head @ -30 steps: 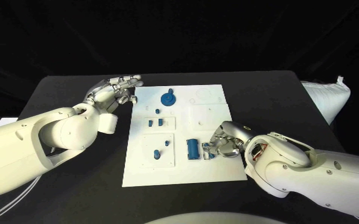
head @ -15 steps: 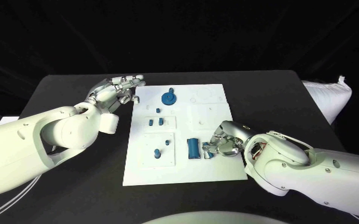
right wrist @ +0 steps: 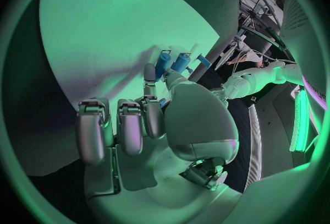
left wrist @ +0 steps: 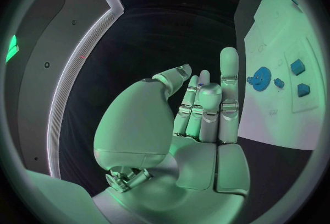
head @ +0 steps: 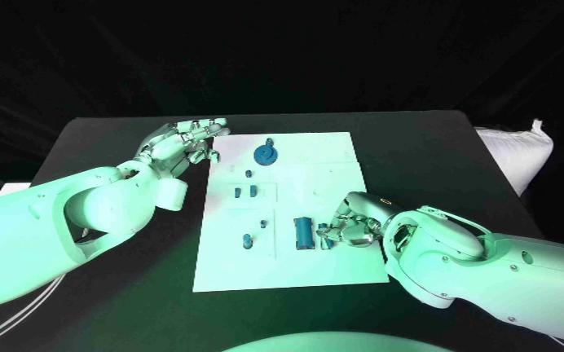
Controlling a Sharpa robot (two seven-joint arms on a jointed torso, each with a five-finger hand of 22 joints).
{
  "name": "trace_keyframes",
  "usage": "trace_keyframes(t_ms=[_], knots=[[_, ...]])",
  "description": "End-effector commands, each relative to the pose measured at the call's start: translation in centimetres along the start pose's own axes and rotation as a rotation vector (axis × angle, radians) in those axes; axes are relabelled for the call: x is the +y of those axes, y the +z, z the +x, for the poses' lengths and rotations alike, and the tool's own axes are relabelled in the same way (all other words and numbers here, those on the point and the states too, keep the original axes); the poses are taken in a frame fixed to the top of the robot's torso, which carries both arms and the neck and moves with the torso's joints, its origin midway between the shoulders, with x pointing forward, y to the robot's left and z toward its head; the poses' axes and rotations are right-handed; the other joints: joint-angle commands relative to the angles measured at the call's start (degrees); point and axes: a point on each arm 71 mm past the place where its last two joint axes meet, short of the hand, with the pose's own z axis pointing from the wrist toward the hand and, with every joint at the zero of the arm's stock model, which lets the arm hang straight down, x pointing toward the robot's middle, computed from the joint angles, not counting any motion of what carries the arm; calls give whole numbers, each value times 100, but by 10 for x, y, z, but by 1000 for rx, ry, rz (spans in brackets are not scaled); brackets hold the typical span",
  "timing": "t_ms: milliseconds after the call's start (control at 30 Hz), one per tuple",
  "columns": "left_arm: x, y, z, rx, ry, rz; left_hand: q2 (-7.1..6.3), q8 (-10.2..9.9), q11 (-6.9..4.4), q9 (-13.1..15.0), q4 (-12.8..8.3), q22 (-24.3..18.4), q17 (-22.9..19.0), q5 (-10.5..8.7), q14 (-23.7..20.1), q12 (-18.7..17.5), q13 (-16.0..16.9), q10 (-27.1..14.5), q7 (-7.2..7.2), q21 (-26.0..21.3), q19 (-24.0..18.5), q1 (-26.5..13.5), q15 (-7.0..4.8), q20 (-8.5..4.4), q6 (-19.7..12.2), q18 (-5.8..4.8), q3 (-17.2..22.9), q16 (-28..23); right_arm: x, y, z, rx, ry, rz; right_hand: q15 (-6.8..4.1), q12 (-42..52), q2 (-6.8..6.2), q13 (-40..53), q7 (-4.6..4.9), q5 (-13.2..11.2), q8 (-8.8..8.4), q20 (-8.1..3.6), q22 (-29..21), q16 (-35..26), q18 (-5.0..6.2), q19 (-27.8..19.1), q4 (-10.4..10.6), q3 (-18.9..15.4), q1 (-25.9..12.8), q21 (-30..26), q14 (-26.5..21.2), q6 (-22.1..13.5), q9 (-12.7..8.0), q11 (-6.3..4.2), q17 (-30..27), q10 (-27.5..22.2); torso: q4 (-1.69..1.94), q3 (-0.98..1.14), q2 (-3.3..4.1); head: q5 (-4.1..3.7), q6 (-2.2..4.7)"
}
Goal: Assemble the parts on the task board
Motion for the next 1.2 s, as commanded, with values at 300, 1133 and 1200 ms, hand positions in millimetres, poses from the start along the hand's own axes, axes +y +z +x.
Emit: trace_keyframes(t_ms=[300,1133,1200], knots=[[-1,0,2,22,-2,5,-12,31,0,4,-38,-6,-6,3,-50,11,-7,-55,-15,-27,-28,15,7,-3,-41,67,-3,16,4,-1,4,25,-27,-13,-51,85,9,1098,-8,100,127,-42,1312,20,-110,507,177,-327,-265,57,618,-40,124,-53,1506,433,0,-1,1,1,-3],[-1,0,1,19,-1,5,-4,37,4,4,-34,-5,-17,3,-55,19,-8,-66,-12,-27,-30,6,11,-1,-41,65,-2,14,3,-8,0,4,-3,-34,-59,103,287,1135,-27,-549,347,-52,1347,20,-119,521,341,-1308,-609,85,618,-178,362,-66,1506,448,0,10,1,-3,14],[-1,0,1,19,-1,5,-4,37,4,4,-34,-5,-17,3,-55,19,-8,-66,-12,-27,-30,6,11,-1,-41,65,-2,14,2,-11,0,9,-2,-42,-61,89,298,1131,-25,-533,361,-51,1344,20,-118,519,304,-1343,-470,82,618,-196,378,-65,1506,445,-6,10,2,3,25]])
